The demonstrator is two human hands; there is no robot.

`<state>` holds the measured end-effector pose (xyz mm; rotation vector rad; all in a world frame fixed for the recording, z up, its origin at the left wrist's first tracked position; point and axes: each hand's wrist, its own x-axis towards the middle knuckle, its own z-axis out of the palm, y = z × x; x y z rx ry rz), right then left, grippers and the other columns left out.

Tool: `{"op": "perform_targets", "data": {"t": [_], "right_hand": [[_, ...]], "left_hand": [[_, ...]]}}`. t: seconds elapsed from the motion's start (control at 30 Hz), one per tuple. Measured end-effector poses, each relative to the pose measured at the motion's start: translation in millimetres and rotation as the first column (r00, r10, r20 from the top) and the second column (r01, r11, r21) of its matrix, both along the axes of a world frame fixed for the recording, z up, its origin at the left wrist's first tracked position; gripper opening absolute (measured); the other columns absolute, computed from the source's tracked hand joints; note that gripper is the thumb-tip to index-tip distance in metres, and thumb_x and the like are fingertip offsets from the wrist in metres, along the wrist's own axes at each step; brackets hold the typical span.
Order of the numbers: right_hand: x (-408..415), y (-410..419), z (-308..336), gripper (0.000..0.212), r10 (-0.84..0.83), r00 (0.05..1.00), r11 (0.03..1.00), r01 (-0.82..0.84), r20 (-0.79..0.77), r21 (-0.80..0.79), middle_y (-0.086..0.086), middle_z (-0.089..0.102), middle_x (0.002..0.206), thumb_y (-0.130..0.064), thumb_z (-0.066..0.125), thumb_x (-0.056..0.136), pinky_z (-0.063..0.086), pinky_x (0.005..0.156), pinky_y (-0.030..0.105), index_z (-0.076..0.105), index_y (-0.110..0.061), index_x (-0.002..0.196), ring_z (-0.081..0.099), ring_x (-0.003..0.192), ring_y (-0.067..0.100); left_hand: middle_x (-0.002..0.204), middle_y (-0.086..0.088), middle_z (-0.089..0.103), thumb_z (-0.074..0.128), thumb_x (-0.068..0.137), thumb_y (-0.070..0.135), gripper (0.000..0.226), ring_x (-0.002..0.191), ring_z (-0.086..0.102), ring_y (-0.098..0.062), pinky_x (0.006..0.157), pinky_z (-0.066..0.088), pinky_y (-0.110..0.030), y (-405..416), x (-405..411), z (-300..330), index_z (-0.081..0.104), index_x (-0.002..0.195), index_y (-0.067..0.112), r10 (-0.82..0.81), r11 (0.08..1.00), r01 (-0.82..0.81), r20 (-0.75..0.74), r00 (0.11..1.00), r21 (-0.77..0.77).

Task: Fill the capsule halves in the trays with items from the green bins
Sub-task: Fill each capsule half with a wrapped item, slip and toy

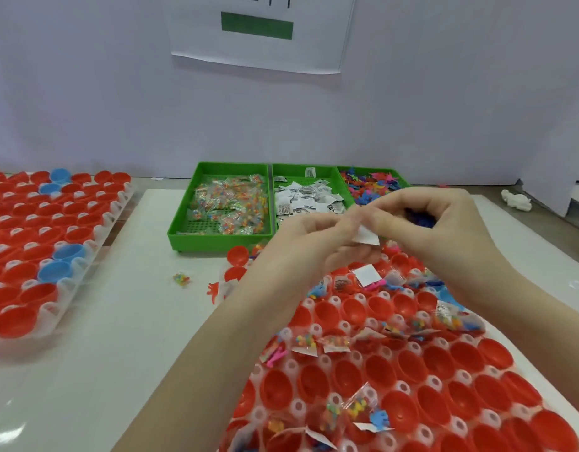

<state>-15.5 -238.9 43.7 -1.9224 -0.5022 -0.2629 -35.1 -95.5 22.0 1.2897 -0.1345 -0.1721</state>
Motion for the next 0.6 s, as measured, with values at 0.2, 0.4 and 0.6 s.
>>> {"op": "perform_targets", "data": {"t": [0.2, 0.4, 0.6], "right_hand": [[-16.1, -26.2, -0.1, 0.031, 0.228, 0.940, 0.920, -0.122, -0.254, 0.373, -0.008, 0.050, 0.061, -0.018, 0.037, 0.094, 0.041, 0.045, 0.018, 0.061, -0.018, 0.112, 0.042, 0.046, 0.006], [-35.2, -39.5, -1.5, 0.043, 0.200, 0.975, 0.954, -0.171, -0.096, 0.247, -0.007, 0.072, 0.080, -0.018, 0.050, 0.076, 0.049, 0.068, 0.010, 0.052, -0.025, 0.119, 0.064, 0.075, 0.000], [-42.5, -39.6, 1.6, 0.054, 0.076, 0.997, 0.990, -0.078, 0.016, 0.120, -0.015, 0.072, 0.093, -0.016, 0.058, 0.068, 0.051, 0.069, 0.011, 0.050, -0.028, 0.120, 0.068, 0.076, 0.002]], "left_hand": [[0.086, -0.012, 0.072, 0.055, 0.091, 0.009, 0.015, 0.071, 0.069, -0.014, 0.081, 0.054, -0.019, -19.1, -10.3, -2.9, 0.068, 0.091, 0.001, 0.038, 0.994, -0.043, 0.055, 0.998, 0.098], [0.083, -0.006, 0.071, 0.056, 0.091, 0.012, 0.018, 0.069, 0.069, -0.013, 0.079, 0.054, -0.020, -26.8, -15.9, -1.8, 0.068, 0.099, 0.002, -0.007, 0.987, -0.007, 0.086, 0.996, 0.162], [0.092, -0.010, 0.073, 0.057, 0.089, 0.014, 0.018, 0.078, 0.071, -0.020, 0.076, 0.056, -0.021, -21.4, -16.2, 0.1, 0.071, 0.100, 0.007, -0.124, 0.979, 0.106, 0.099, 0.987, 0.173]]}}
